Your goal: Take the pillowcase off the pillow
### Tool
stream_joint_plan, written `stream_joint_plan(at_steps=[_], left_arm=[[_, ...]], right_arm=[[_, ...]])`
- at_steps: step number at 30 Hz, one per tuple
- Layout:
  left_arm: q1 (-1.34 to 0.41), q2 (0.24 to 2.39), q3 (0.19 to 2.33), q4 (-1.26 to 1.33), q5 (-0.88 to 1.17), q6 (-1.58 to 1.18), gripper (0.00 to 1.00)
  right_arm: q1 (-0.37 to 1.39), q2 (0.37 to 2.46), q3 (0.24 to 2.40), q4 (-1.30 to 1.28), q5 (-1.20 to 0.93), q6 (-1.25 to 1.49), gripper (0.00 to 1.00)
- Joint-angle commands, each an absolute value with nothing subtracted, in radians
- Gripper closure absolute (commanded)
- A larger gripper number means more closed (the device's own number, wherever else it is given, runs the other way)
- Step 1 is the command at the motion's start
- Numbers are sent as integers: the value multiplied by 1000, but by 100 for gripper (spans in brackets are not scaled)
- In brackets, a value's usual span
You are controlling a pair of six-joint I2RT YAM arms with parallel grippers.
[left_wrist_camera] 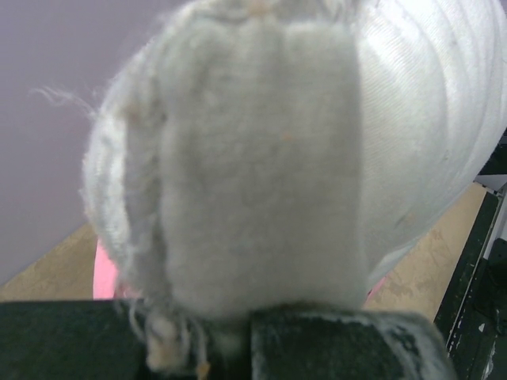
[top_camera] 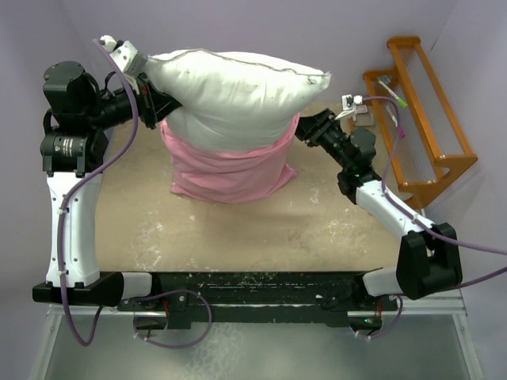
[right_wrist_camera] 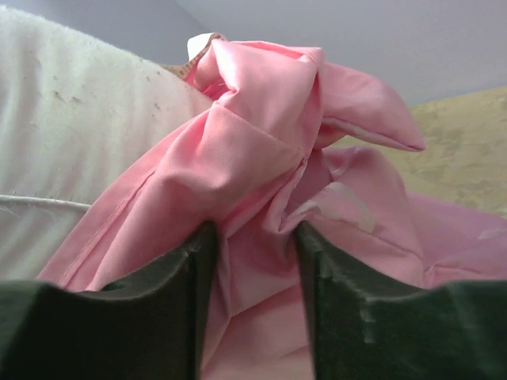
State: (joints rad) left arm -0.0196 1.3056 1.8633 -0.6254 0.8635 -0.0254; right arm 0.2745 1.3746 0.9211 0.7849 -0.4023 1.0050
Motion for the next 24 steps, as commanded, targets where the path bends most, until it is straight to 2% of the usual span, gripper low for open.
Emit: stream_joint_plan(at_steps=[1, 4, 5, 18, 24], left_arm=[[-12, 1288, 1936, -557, 875, -46, 100], [-12, 1286, 1945, -551, 874, -51, 100], [-12, 1286, 1949, -548, 872, -54, 100], [-9, 1312, 2117, -497, 798, -173, 100], [-6, 1346, 2195, -407, 760, -314, 100]], right_arm=[[288, 1374, 903, 852, -311, 1032, 65], [288, 1360, 844, 804, -266, 1023, 97], [288, 1354, 823, 791, -246, 1018, 100], [292, 1359, 655, 627, 1, 884, 100], [410, 1428, 621, 572, 92, 809, 100]])
